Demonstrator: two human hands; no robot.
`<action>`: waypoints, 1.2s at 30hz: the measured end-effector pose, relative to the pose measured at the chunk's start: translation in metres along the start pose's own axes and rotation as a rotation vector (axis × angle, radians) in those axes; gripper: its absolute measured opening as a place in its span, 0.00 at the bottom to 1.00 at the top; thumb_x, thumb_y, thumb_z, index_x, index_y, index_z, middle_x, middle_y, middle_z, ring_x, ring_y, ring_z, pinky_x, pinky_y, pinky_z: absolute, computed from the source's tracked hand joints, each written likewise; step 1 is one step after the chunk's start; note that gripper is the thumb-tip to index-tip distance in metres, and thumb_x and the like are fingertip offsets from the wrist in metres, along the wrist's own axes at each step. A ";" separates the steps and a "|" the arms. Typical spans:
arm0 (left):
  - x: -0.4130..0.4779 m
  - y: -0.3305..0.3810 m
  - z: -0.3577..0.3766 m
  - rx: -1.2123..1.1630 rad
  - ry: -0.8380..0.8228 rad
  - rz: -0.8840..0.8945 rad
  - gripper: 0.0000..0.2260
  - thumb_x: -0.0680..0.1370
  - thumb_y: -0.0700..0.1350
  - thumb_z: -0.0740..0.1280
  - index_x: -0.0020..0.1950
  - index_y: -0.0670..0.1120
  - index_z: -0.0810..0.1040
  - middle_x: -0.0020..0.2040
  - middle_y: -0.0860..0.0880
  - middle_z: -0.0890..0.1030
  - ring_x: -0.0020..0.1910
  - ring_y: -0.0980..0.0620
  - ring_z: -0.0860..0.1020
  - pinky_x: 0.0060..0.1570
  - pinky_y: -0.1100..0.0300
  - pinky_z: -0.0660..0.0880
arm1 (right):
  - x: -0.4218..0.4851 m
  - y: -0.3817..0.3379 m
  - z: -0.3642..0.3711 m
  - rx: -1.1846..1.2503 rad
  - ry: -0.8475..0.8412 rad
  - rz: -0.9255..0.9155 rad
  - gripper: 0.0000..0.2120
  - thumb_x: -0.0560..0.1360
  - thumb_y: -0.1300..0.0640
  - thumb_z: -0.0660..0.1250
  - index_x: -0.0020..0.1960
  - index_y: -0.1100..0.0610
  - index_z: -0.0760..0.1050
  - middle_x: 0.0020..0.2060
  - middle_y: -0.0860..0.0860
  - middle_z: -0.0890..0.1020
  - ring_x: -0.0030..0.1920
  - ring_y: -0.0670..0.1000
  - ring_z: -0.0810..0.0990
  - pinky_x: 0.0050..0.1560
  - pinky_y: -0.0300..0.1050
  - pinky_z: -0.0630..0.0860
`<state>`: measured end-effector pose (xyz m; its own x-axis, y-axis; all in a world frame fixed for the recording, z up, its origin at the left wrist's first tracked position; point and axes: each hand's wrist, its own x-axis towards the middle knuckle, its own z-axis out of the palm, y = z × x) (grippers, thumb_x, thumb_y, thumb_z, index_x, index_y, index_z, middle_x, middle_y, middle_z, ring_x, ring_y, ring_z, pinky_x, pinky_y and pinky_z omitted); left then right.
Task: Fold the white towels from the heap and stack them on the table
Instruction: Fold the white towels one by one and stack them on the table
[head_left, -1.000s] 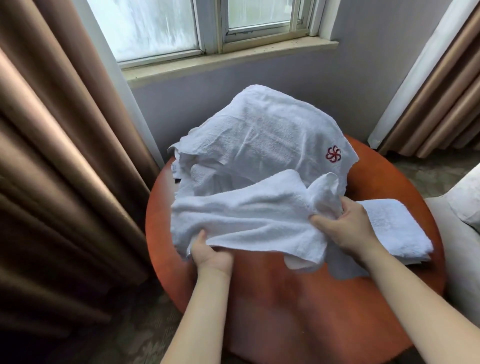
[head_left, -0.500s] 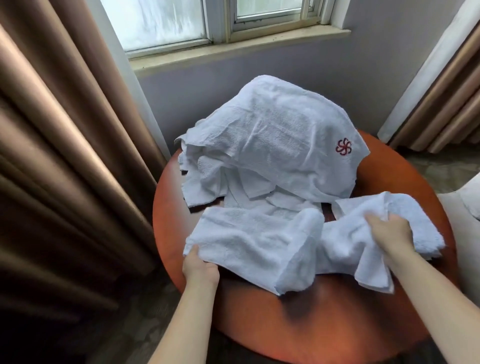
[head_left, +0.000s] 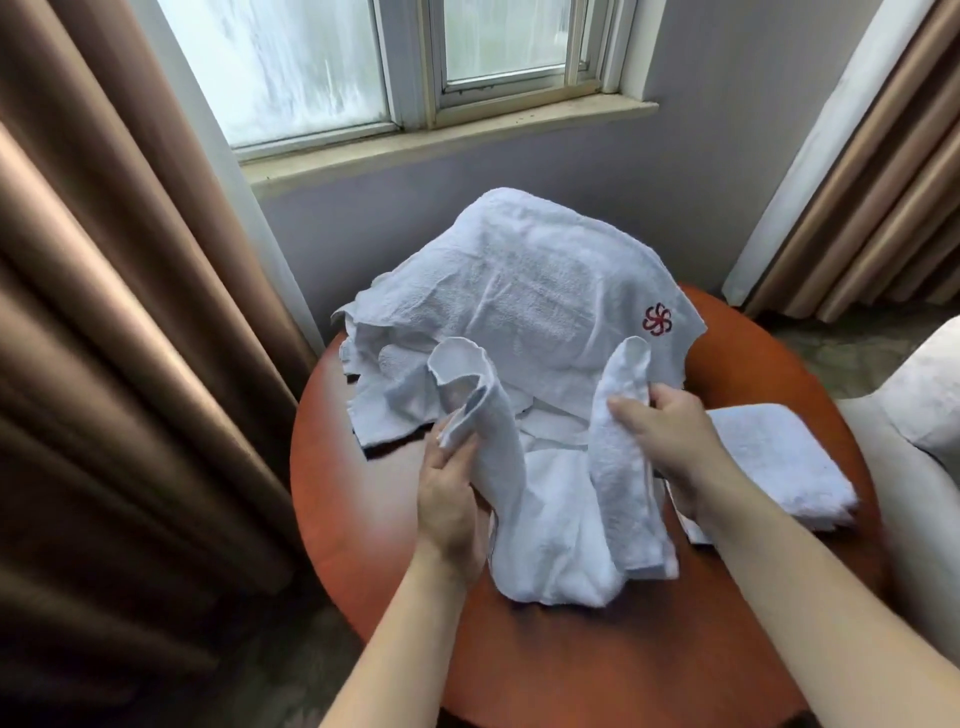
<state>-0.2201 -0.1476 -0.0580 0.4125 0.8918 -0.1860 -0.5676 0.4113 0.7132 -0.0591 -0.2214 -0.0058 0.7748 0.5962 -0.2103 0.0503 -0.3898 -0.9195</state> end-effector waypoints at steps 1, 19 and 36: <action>-0.006 -0.005 0.009 0.028 -0.016 0.004 0.11 0.75 0.34 0.64 0.51 0.45 0.82 0.52 0.42 0.81 0.57 0.42 0.75 0.61 0.48 0.70 | -0.005 -0.003 0.011 0.035 -0.030 0.006 0.07 0.74 0.59 0.68 0.39 0.63 0.77 0.35 0.56 0.80 0.39 0.54 0.78 0.41 0.53 0.76; -0.036 -0.006 0.009 0.450 -0.267 0.443 0.11 0.75 0.50 0.63 0.52 0.65 0.79 0.50 0.63 0.81 0.52 0.62 0.77 0.55 0.68 0.71 | -0.006 -0.040 0.048 0.448 -0.061 0.307 0.13 0.75 0.63 0.62 0.59 0.64 0.71 0.42 0.59 0.79 0.40 0.57 0.80 0.43 0.50 0.79; -0.016 0.016 0.003 0.502 -0.162 0.476 0.13 0.71 0.46 0.69 0.54 0.48 0.77 0.47 0.56 0.84 0.49 0.61 0.80 0.51 0.67 0.74 | -0.027 -0.034 0.048 0.653 -0.281 0.142 0.08 0.76 0.68 0.59 0.43 0.59 0.74 0.35 0.53 0.78 0.34 0.48 0.77 0.34 0.36 0.78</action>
<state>-0.2339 -0.1562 -0.0421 0.3247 0.8976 0.2981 -0.3314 -0.1872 0.9247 -0.1116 -0.1907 0.0150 0.5502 0.7631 -0.3391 -0.4935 -0.0303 -0.8692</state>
